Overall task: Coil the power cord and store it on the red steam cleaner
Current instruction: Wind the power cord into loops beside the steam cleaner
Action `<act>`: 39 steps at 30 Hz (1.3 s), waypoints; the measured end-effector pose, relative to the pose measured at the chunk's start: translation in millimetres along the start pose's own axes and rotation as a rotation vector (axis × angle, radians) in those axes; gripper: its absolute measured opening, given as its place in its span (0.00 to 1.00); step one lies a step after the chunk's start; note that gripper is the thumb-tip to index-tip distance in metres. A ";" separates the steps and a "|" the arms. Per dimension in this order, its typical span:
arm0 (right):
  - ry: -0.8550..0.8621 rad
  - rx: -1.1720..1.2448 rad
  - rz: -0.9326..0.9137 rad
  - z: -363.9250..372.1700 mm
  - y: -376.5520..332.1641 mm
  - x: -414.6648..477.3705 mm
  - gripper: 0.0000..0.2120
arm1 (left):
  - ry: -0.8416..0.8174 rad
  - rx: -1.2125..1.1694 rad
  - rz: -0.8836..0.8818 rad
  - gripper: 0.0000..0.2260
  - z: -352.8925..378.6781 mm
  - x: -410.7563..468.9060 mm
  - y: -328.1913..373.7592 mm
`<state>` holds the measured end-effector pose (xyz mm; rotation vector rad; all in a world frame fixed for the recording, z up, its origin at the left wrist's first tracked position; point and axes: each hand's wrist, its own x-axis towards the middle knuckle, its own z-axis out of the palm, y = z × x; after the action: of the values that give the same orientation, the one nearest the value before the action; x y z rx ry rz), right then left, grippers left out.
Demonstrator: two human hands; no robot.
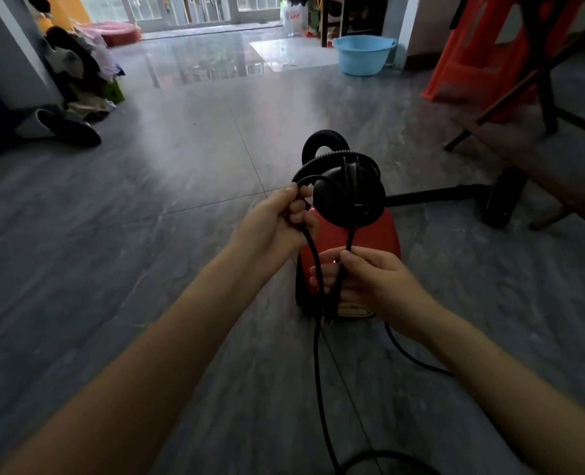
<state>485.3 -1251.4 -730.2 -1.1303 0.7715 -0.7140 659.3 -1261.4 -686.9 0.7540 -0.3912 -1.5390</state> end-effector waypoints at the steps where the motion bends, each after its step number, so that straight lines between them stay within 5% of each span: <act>1: -0.025 -0.020 0.004 -0.1 0.5 -0.1 0.13 | 0.020 -0.058 -0.010 0.12 -0.9 1.4 1.4; 10: 0.007 -0.084 0.022 -0.4 15.7 -0.1 0.10 | 0.063 -0.181 0.003 0.12 -12.0 8.2 6.1; 17: 0.133 0.108 -0.114 6.9 4.7 7.9 0.07 | 0.029 0.473 0.082 0.11 -34.6 -7.3 3.0; 22: 0.125 0.287 -0.184 4.4 -11.4 9.7 0.09 | -0.006 0.816 -0.237 0.15 -47.9 -30.7 -46.0; 27: 0.208 0.284 -0.245 -7.4 -27.1 11.3 0.09 | -0.356 0.649 -0.484 0.09 -75.4 -49.3 -66.2; 32: 0.306 0.321 -0.293 -18.8 -33.0 7.3 0.10 | -0.503 0.307 -0.725 0.09 -96.7 -65.2 -73.1; 35: 0.327 0.303 -0.303 -27.4 -31.9 5.3 0.09 | -0.387 0.293 -0.671 0.10 -102.2 -64.0 -75.5; 39: 0.338 0.258 -0.282 -35.4 -24.9 5.2 0.10 | -0.079 0.729 -0.250 0.11 -101.3 -45.5 -60.0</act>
<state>456.2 -1280.4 -715.5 -0.9005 0.7819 -1.2285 680.2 -1190.2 -789.1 1.3437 -0.9753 -1.6664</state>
